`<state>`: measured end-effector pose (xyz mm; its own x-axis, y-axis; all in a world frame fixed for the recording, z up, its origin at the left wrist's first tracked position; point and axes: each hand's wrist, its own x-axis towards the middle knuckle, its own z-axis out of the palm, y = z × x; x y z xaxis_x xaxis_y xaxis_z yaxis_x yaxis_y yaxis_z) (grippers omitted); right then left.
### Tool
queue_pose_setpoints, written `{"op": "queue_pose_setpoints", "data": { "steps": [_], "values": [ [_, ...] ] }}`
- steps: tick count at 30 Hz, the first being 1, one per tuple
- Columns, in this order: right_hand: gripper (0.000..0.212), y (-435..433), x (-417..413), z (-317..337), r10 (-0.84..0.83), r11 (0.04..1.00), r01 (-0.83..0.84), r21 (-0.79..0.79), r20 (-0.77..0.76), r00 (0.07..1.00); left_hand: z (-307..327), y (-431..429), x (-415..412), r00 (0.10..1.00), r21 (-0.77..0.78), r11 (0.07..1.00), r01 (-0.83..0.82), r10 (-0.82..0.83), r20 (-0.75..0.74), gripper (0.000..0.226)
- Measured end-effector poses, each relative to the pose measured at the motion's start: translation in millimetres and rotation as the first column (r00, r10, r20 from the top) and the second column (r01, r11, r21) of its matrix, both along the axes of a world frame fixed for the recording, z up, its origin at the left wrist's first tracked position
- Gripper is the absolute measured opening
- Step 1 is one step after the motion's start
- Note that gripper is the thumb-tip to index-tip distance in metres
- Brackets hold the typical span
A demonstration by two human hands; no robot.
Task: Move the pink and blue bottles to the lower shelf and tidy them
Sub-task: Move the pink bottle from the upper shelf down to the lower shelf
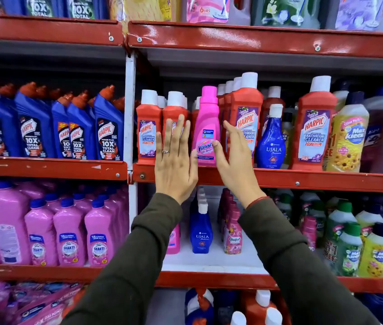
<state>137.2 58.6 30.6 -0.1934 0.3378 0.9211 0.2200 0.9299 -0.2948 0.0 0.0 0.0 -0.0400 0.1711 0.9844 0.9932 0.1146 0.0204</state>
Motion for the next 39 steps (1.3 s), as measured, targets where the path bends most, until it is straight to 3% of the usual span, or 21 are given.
{"op": "queue_pose_setpoints", "data": {
  "steps": [4,12,34,39],
  "values": [
    [0.053,5,-18,12,0.022,0.987,-0.011,-0.16,0.07,0.997,-18,4,-17,0.995,-0.09,0.994,-0.058,0.065,0.073,0.063],
    [0.057,14,-38,28,0.065,0.918,-0.032,-0.395,0.07,0.995,-37,21,-39,0.991,-0.228,0.967,-0.114,0.125,0.037,0.061],
    [0.049,2,-29,47,0.241,0.892,-0.283,-0.352,-0.16,0.957,-40,27,-45,0.987,-0.192,0.968,-0.16,0.163,-0.002,0.061],
    [0.048,-9,-12,47,0.333,0.833,-0.4,-0.381,-0.231,0.914,-39,20,-42,0.993,-0.204,0.973,-0.11,0.118,0.024,0.061]
  ]
}}
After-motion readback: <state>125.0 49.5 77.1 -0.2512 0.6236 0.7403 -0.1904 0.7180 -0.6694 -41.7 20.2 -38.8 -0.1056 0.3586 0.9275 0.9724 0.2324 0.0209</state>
